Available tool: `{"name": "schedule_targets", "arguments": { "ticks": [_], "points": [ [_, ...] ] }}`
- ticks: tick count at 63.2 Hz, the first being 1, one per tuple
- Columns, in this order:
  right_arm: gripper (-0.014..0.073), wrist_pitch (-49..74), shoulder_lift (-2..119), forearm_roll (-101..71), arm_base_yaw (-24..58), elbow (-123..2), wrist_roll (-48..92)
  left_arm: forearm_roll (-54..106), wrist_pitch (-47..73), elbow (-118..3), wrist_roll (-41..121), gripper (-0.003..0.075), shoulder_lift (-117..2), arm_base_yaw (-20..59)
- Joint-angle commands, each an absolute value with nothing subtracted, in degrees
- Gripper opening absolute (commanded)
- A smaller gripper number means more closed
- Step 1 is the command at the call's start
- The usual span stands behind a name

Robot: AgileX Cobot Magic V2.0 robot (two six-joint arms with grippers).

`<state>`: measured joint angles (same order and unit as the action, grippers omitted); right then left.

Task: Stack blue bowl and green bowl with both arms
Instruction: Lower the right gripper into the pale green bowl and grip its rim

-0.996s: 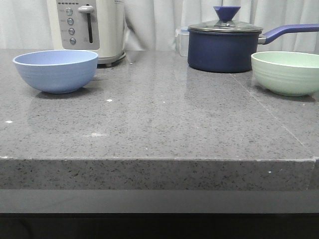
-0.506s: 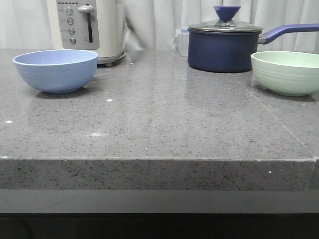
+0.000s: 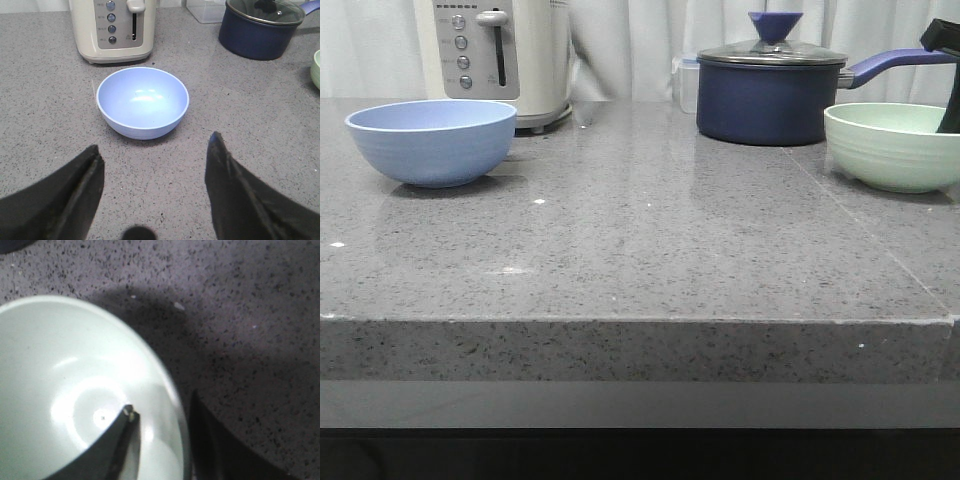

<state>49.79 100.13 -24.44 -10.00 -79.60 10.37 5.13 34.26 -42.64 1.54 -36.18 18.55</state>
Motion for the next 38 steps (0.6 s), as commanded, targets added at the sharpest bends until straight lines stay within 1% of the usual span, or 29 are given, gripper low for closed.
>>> {"name": "schedule_targets", "arguments": {
  "ticks": [1, 11, 24, 32, 38],
  "points": [
    [0.0176, 47.27, 97.67, -26.14, -10.37, -81.59, 11.38, 5.73, 29.76, -44.45, 1.5, 0.0442, -36.57, 19.01],
    [0.0083, 47.03, 97.67, -25.77, -10.37, -81.59, 11.38, 5.73, 29.76, -44.45, 1.5, 0.0442, -36.57, 19.01],
    [-0.0068, 46.89, 97.49, -25.75, -10.37, -81.63, 12.27, 5.73, 29.76, -44.45, 1.5, 0.0442, -36.57, 19.01],
    [-0.0059, 47.19, 96.13, -25.75, -10.07, -81.63, 12.97, 5.73, 29.76, -44.45, 1.5, 0.0442, -36.57, 19.01],
    [-0.0059, 46.94, 94.87, -25.3, -8.12, -81.63, 13.74, 5.73, 29.76, -44.45, 1.5, 0.0442, -36.57, 19.01]
  ]
}}
